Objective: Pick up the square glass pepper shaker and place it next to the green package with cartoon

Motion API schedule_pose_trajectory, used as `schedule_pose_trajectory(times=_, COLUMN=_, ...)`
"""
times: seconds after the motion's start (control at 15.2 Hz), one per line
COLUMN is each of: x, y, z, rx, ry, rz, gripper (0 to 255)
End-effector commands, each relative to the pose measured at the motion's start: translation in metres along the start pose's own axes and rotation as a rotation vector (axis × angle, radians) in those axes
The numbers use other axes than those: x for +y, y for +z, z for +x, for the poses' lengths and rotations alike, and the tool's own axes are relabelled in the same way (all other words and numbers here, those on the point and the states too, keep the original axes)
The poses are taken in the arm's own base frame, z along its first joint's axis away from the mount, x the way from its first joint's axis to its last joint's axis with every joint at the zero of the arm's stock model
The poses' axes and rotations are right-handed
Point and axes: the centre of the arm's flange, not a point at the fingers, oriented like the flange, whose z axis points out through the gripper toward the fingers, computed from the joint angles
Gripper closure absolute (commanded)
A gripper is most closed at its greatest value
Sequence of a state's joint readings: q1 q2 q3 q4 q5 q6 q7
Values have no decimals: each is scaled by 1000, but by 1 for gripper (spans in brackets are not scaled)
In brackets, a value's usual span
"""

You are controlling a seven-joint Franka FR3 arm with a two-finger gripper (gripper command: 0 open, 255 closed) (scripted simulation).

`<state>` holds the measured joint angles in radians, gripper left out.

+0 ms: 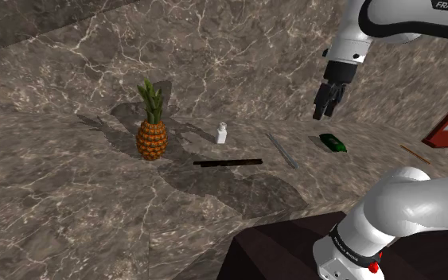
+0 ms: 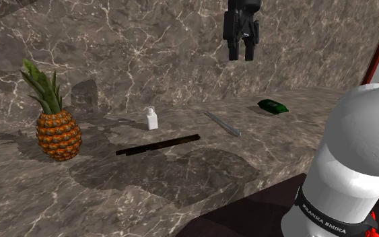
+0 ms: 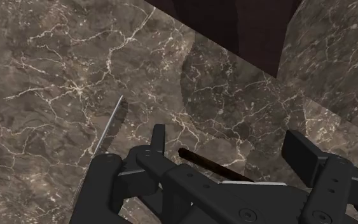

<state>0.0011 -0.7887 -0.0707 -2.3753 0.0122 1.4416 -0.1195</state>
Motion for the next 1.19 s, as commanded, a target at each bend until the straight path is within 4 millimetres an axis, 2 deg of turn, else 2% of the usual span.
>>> schedule_pose_trajectory(times=0.0, x=0, y=0, z=0, rx=0, ry=0, rz=0, gripper=0)
schedule_pose_trajectory(times=1.12, x=-28, y=88, z=202, rx=-1, ry=161, rz=72, gripper=0)
